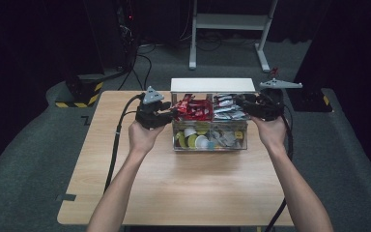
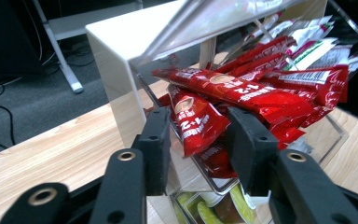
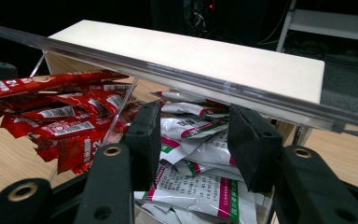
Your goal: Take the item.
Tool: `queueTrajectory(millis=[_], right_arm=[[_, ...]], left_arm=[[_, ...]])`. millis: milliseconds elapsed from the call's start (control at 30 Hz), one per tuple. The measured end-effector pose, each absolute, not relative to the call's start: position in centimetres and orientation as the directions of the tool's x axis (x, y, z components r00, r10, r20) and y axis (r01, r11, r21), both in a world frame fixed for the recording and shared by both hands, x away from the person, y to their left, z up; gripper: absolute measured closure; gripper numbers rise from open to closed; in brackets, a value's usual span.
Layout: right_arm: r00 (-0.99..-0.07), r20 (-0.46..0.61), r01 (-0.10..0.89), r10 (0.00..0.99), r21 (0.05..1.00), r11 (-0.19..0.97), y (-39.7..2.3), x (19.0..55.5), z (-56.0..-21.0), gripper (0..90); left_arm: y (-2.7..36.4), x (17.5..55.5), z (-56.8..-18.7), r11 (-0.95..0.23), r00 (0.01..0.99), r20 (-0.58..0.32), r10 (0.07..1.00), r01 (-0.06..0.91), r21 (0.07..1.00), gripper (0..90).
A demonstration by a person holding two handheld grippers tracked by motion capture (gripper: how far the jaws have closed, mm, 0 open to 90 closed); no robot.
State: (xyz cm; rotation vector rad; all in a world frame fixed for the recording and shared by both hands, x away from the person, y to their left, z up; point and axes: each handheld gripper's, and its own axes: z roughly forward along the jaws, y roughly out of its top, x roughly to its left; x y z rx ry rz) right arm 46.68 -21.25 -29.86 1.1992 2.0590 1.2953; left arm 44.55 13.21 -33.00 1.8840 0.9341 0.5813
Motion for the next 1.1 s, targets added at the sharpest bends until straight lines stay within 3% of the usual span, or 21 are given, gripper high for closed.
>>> queueTrajectory(millis=[467, 667, 1100], right_arm=[[-0.53, 0.075, 0.44, 0.845, 0.876, 0.198, -21.1, 46.7, -29.8, 54.5], [-0.53, 0.078, 0.438, 0.844, 0.878, 0.193, -21.1, 46.7, -29.8, 54.5], [-0.531, 0.083, 0.439, 0.843, 0.878, 0.19, -21.2, 46.7, -29.9, 54.5]], left_arm=[[11.9, 44.2, -32.9, -0.376, 0.581, 0.13, 0.803, 0.325, 0.868, 80.2], [12.3, 43.9, -32.5, -0.36, 0.585, 0.117, 0.803, 0.319, 0.877, 86.9], [13.4, 43.0, -31.6, -0.313, 0.585, 0.072, 0.808, 0.321, 0.894, 89.4]])
